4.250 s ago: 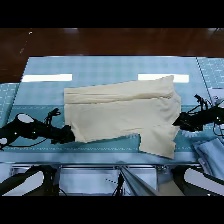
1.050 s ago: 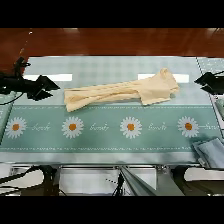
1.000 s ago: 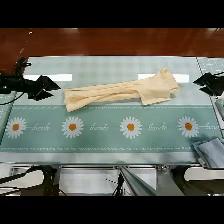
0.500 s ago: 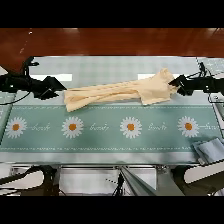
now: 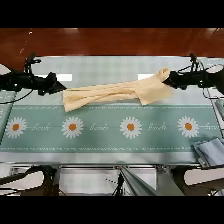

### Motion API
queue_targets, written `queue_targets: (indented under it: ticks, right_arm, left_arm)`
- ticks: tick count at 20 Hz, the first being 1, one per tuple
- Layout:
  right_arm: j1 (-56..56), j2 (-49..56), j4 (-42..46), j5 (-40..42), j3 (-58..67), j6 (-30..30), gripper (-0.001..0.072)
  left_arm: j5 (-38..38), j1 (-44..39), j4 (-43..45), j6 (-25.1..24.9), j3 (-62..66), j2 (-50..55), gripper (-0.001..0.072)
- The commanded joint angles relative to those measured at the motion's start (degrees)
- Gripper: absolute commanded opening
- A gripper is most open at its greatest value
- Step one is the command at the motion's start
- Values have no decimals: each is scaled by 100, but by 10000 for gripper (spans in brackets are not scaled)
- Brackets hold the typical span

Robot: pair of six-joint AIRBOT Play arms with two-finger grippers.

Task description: Fold the shirts.

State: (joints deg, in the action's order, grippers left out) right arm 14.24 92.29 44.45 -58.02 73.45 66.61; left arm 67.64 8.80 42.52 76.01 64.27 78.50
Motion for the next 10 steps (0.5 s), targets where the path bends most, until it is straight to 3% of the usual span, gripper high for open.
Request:
queue_targets:
  ticks: [1,3,6,10]
  right_arm:
    - [-90,-1097,557,-472,4,-136,19]
    - [-170,-1766,660,-789,4,-85,19]
    - [-476,-2688,988,-1051,4,234,19]
    - [-1143,-3582,1862,-1305,4,1071,19]
  left_arm:
    - [-57,-328,-1467,-533,2,39,22]
    - [-420,-857,-1934,-656,2,103,22]
    - [-1231,-1915,-1947,-654,2,321,22]
    - [-1628,-3215,-2553,-662,4,1023,22]
